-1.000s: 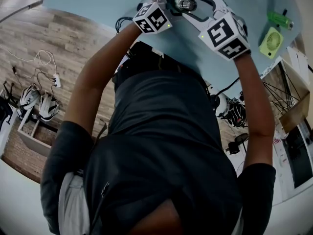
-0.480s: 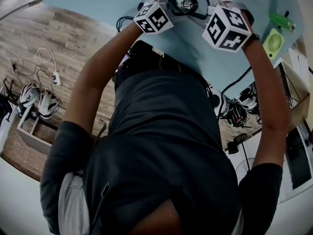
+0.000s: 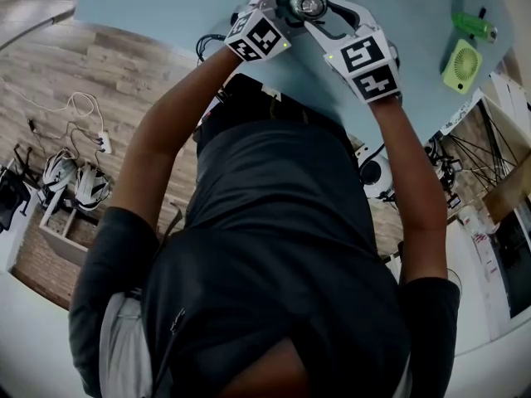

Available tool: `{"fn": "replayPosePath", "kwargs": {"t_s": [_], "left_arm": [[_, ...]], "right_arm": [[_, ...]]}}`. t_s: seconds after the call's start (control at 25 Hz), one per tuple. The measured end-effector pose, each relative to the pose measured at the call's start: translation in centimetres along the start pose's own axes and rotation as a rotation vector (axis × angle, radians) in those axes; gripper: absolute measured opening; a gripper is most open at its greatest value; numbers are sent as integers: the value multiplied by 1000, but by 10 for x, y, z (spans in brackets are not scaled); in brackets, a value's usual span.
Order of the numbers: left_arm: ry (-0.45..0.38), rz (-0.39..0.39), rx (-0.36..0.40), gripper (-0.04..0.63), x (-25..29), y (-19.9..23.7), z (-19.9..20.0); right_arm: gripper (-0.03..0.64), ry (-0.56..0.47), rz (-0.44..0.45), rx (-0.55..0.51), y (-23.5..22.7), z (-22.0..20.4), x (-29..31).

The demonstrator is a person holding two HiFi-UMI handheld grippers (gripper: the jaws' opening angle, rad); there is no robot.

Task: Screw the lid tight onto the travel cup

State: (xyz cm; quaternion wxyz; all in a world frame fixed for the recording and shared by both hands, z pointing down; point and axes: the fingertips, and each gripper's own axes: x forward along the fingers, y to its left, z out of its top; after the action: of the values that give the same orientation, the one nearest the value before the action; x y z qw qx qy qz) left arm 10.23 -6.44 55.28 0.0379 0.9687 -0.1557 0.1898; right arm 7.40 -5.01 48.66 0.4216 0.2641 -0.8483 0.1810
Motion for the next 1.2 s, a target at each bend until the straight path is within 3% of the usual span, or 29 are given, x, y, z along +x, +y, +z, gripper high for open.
{"fn": "replayPosePath", "kwargs": {"t_s": [0.08,0.2,0.44,0.76,0.96,1.2], "left_arm": [[-10,19,-11,431,0,3,0],[26,14,9,431,4,0,-4],[89,-73,69,434,1,-9,-3],[110,-86,119,440,-32,14,-7],[110,-43,138,439,-66,24,1],[68,82,138,439,-129,49,27]], "right_arm": [[0,13,-37,49,-1,-14,3],[0,9,-27,111,3,-32,2],[12,28,10,145,16,-45,0],[136,-7,0,234,5,-32,-2],[157,-126,-67,311,-16,-13,-35],[158,-347,-151,315,-26,40,-93]]}}
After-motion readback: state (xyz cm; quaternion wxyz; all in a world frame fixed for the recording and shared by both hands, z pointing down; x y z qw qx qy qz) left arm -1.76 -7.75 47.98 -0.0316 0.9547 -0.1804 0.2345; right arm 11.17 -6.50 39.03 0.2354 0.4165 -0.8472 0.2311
